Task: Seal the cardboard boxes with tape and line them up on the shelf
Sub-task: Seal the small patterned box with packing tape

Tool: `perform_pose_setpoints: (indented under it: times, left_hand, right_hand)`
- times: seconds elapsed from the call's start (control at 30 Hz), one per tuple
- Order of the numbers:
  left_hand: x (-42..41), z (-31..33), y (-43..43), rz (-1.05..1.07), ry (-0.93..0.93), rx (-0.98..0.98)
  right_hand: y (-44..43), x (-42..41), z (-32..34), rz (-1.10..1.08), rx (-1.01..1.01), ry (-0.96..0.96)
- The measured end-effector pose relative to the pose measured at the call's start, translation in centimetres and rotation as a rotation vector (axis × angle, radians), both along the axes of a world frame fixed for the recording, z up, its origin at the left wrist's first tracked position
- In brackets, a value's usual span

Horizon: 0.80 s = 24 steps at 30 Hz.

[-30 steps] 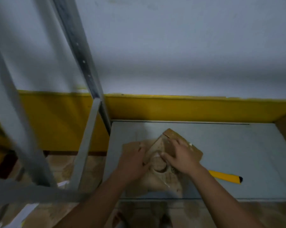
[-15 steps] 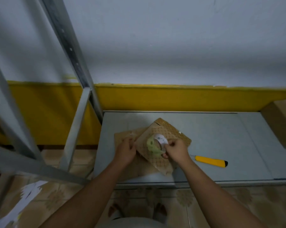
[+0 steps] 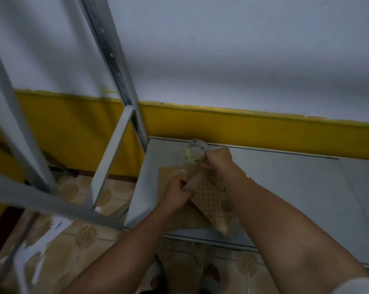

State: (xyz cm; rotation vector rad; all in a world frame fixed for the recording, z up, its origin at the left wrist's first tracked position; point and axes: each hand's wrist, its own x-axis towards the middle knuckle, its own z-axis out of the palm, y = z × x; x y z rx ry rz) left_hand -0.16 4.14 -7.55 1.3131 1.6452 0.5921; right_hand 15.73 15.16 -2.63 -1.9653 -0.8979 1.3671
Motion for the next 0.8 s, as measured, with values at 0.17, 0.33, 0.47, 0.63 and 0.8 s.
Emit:
perform_pose_setpoints:
  times: [0.17,0.33,0.47,0.63,0.8]
  left_hand:
    - [-0.7,-0.6,-0.3,-0.049,-0.038,-0.014]
    - [-1.5,-0.5,-0.3,-0.12,-0.071,0.024]
    - [-2.2,0.5,-0.2,-0.212,-0.191,0.027]
    - [-3.5,2.9,-0.8,-0.292,-0.321,0.071]
    - [-4.7,4.7,-0.9,-0.282,-0.41,0.053]
  right_hand:
    - [0.9,-0.8,-1.8,0.041,-0.036,0.138]
    - [-2.6,2.8,-1.9,0.057,0.256,-0.138]
    - [-5.9,8.2,-1.5,0.19,0.31,-0.259]
    - [-9.3,12.7,0.7,0.168,0.198,-0.247]
    - [-11.5,13.5,4.5,0.19,0.254,-0.139]
